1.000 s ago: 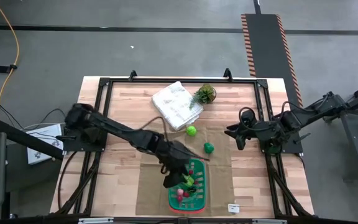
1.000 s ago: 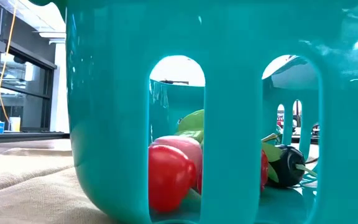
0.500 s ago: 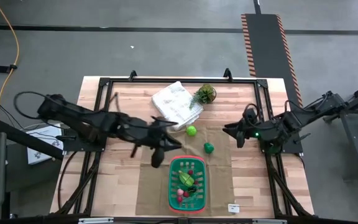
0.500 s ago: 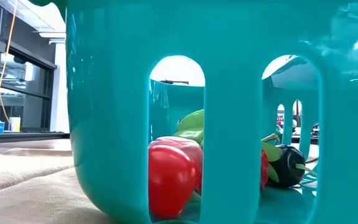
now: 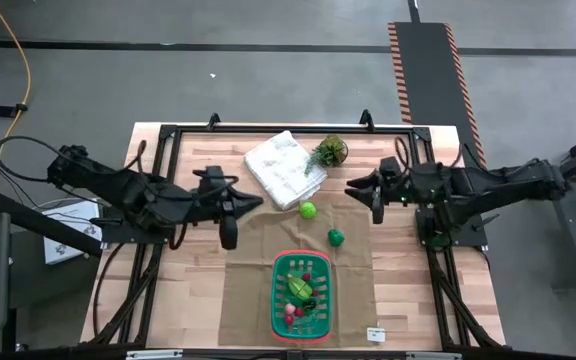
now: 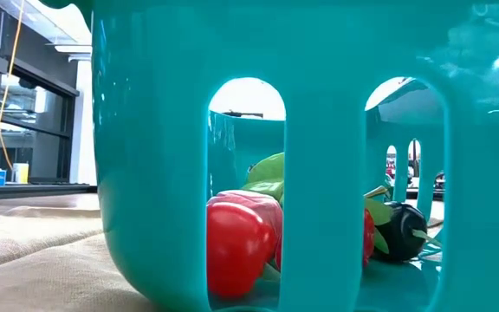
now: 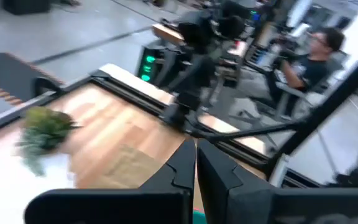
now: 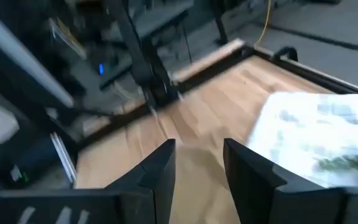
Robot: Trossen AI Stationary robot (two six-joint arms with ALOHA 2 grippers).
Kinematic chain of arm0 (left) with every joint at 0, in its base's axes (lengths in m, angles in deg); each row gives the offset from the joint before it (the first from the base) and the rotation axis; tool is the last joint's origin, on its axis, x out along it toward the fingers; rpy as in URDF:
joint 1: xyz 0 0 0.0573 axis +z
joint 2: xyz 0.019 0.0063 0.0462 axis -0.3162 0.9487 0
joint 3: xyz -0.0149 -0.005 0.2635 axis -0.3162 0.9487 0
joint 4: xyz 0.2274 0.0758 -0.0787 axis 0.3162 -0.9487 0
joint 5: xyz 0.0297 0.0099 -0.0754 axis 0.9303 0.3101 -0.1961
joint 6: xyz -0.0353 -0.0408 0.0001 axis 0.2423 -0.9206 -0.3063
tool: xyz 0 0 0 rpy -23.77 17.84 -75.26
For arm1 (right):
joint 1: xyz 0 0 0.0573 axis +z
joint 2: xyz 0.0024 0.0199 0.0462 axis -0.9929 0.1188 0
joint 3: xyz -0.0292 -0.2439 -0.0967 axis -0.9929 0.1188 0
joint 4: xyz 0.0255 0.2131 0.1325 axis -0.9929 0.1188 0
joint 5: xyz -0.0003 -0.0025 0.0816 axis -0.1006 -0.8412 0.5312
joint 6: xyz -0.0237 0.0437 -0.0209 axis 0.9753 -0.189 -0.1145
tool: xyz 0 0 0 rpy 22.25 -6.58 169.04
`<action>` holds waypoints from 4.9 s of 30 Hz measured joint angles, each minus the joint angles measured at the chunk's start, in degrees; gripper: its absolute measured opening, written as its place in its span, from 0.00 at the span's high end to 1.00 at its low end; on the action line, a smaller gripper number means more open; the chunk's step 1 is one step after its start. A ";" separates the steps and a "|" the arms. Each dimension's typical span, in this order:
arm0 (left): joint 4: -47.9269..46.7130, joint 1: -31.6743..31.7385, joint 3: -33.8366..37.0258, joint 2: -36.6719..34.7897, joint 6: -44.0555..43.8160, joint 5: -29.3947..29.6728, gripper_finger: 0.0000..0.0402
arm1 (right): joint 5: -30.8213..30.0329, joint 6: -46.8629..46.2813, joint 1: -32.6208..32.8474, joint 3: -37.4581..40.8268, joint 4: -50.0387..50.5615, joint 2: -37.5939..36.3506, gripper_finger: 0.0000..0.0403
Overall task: Pick and placing Produce into tupperware
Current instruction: Put the green bell pepper into the blue bin
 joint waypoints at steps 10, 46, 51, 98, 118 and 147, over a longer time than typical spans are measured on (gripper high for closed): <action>-7.51 0.00 0.06 -6.44 -2.14 9.02 1.00 | 5.39 -0.30 -3.75 -19.11 36.36 15.22 0.69; -37.97 -0.02 0.06 -25.08 -2.13 2.31 1.00 | 27.46 -31.02 -4.13 -23.02 42.21 47.90 0.17; -38.14 -0.02 0.06 -25.71 -2.13 2.24 0.99 | 27.41 -29.39 -4.63 -23.02 42.09 49.71 0.17; -42.15 -0.01 0.06 -25.69 -2.63 1.13 1.00 | 29.70 -26.20 -6.78 -22.95 38.33 58.84 0.24; -42.35 0.00 0.06 -25.69 -2.63 1.13 1.00 | 30.15 -28.00 -6.78 -22.97 38.34 58.82 0.46; -42.28 0.00 0.06 -25.65 -2.61 1.18 1.00 | 19.36 -20.49 -10.12 -46.39 47.74 58.78 0.49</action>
